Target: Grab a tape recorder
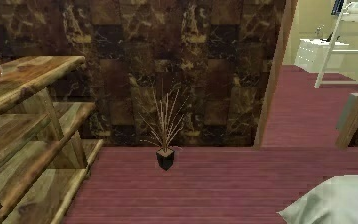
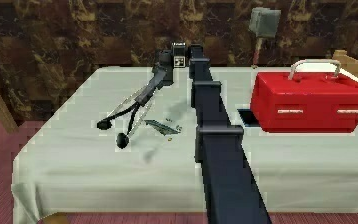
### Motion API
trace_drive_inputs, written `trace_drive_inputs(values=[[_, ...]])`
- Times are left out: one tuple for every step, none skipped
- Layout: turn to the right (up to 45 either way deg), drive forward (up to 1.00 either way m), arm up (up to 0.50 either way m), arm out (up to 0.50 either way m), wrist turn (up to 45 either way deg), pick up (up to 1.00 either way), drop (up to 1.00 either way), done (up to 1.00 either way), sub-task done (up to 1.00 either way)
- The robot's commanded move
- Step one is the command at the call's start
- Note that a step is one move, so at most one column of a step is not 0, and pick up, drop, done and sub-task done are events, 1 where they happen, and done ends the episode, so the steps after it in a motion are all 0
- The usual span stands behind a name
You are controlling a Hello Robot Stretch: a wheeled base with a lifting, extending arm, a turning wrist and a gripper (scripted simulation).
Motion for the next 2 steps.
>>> trace_drive_inputs(values=[[0.0, 0.0, 0.0, 0.0, 45.0, 0.0, 0.0, 0.0, 0.0], [0.0, 0.0, 0.0, 0.0, 45.0, 0.0, 0.0, 0.0, 0.0]])
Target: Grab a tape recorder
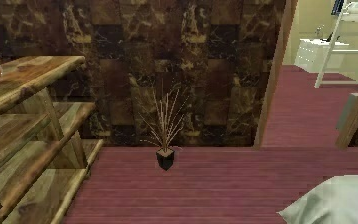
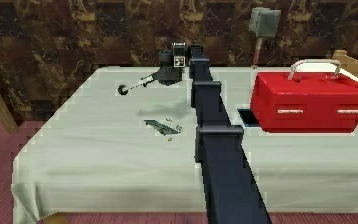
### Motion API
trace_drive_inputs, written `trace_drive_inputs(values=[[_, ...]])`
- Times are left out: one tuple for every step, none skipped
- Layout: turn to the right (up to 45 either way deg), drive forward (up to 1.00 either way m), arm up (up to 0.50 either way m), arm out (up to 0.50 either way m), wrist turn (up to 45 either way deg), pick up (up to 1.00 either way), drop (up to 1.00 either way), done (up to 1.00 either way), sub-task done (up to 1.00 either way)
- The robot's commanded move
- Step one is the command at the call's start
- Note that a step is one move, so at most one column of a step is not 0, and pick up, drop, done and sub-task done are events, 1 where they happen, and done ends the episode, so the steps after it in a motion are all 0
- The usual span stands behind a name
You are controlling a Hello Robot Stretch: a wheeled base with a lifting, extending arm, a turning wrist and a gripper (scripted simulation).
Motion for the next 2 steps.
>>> trace_drive_inputs(values=[[0.0, 0.0, 0.0, 0.0, 39.0, 0.0, 0.0, 0.0, 0.0], [0.0, 0.0, -0.3, 0.0, 0.0, 0.0, 0.0, 0.0, 0.0]])
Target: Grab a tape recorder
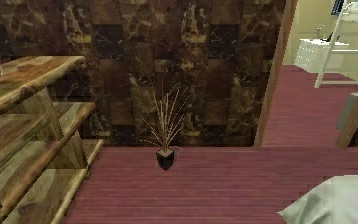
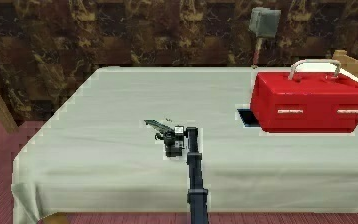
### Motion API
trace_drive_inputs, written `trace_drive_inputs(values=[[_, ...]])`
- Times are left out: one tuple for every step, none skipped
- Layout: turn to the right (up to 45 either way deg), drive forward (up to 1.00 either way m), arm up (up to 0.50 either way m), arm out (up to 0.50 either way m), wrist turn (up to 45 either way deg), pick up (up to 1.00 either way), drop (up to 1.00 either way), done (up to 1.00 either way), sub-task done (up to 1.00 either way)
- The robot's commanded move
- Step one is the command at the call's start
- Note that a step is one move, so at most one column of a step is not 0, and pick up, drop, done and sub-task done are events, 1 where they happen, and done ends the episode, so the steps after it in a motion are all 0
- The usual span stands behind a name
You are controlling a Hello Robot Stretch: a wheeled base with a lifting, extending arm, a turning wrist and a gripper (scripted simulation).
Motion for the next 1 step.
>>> trace_drive_inputs(values=[[0.0, 0.0, 0.0, 0.0, 0.0, 1.0, 0.0, 0.0, 0.0]])
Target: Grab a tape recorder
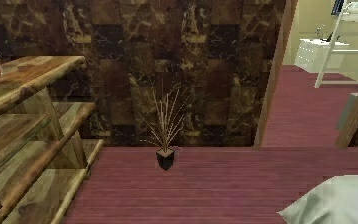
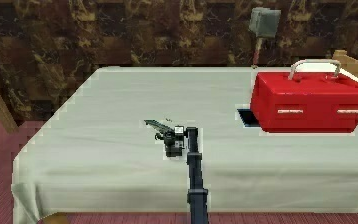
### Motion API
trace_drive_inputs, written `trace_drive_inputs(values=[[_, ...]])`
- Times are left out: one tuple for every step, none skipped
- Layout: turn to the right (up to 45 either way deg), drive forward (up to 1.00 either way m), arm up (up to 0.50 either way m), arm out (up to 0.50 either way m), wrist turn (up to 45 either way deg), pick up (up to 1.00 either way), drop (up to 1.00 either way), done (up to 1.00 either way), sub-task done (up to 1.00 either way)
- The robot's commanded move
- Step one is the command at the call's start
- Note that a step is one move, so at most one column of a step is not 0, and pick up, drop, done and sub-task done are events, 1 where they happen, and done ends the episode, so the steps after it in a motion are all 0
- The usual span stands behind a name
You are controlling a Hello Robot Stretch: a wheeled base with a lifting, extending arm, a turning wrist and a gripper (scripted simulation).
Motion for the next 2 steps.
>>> trace_drive_inputs(values=[[0.0, 0.0, 0.1, 0.0, 0.0, 0.0, 0.0, 0.0, 0.0], [0.0, 0.0, 0.0, 0.0, 0.0, 0.0, 0.0, 1.0, 0.0]])
